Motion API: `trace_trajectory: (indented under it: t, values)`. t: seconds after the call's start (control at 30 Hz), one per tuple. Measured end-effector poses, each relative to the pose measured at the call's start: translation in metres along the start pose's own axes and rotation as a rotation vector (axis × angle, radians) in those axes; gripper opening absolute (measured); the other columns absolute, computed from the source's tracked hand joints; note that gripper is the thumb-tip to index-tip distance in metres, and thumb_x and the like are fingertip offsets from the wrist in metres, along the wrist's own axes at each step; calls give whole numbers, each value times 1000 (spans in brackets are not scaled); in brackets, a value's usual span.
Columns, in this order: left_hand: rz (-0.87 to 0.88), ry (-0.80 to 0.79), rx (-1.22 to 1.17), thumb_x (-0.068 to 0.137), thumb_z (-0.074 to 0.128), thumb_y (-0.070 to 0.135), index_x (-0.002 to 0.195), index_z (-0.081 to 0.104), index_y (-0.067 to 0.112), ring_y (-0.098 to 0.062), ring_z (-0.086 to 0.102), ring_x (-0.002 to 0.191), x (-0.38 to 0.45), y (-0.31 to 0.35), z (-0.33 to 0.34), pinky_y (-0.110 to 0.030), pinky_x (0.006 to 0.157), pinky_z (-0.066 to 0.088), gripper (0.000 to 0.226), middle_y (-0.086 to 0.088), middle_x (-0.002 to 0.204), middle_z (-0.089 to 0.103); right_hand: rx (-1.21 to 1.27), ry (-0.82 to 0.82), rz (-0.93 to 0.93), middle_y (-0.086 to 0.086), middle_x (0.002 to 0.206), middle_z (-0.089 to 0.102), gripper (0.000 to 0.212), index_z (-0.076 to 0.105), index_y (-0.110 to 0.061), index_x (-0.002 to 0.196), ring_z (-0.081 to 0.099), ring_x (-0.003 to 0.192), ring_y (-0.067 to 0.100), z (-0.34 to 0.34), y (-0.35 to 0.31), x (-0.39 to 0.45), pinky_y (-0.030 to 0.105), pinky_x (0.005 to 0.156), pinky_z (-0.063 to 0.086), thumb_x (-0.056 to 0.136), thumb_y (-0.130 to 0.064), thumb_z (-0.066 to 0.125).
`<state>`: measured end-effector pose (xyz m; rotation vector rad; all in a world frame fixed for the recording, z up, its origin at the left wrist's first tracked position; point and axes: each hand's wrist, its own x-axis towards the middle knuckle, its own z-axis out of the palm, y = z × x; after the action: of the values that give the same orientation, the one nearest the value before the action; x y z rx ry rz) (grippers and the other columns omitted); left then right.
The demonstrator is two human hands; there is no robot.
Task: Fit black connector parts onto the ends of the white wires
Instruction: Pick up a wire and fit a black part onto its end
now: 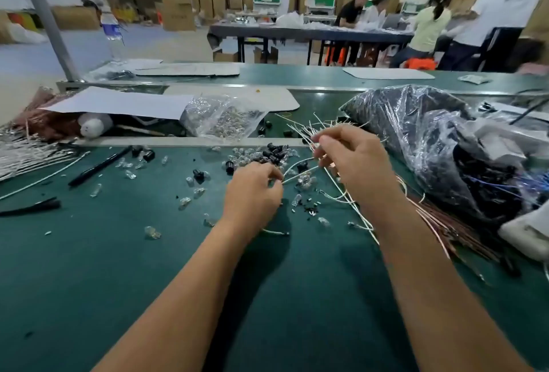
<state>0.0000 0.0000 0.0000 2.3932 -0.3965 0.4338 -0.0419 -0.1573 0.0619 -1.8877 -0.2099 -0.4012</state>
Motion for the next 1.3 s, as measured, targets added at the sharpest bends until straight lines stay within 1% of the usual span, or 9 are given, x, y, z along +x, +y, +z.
trace_trajectory:
  t: [0.1,0.2,0.3,0.47,0.7,0.97,1.1,1.2,1.3]
  values:
    - [52,-7,-86,90,58,13,95,72,15,-10,55,91,1,-8,-2,-24,82,42,15,1,95,66,-453,257,163,5,101,67,22,67,-16,106,57,83,17,5,36,38,30,68,45,94,-14,48]
    - [-6,4,-320,91,57,10,90,72,16,8,51,61,5,-24,-9,-11,56,38,16,12,76,62,-901,126,307,10,122,57,30,64,-16,115,48,110,29,6,67,51,39,91,43,91,-21,47]
    - [-216,61,-451,93,51,10,88,69,19,-1,36,37,15,-33,-6,-14,41,28,20,4,61,58,-1145,71,264,10,123,53,29,63,-17,115,45,112,29,7,78,54,40,93,38,88,-20,53]
    - [-355,38,-471,91,51,10,84,68,24,-11,39,46,29,-30,5,-27,53,35,23,-10,84,71,-1196,125,176,7,118,54,18,66,-17,103,47,109,28,12,83,49,41,93,40,90,-28,59]
    - [-261,172,-572,92,52,8,85,66,26,-1,33,36,20,-40,-11,-14,37,29,24,1,78,70,-1151,216,119,6,102,58,9,62,-13,91,46,93,23,11,86,44,37,85,37,86,-15,54]
    - [-163,166,-420,93,51,10,91,64,26,-6,38,43,20,-45,-17,-25,45,36,21,-9,84,69,-967,354,-78,7,98,65,24,56,-7,114,56,92,24,12,84,41,33,83,40,91,-9,57]
    - [-142,149,-343,93,52,10,93,66,23,-26,53,58,18,-42,-14,-39,57,49,19,-8,84,68,-1093,215,-20,4,85,64,14,65,-10,90,50,79,18,10,90,43,28,68,37,93,-21,56]
    - [-130,94,-316,93,51,10,93,66,19,-15,41,49,17,-40,-10,-30,50,38,18,-12,81,68,-1186,102,86,0,78,59,28,62,-14,80,46,80,20,14,92,44,32,71,35,92,-39,56]
    - [-122,38,-295,93,51,11,91,67,20,-8,35,43,15,-36,-6,-26,48,34,18,-14,81,69,-1158,91,123,1,85,62,25,62,-14,83,50,87,22,17,93,48,34,75,33,92,-37,58]
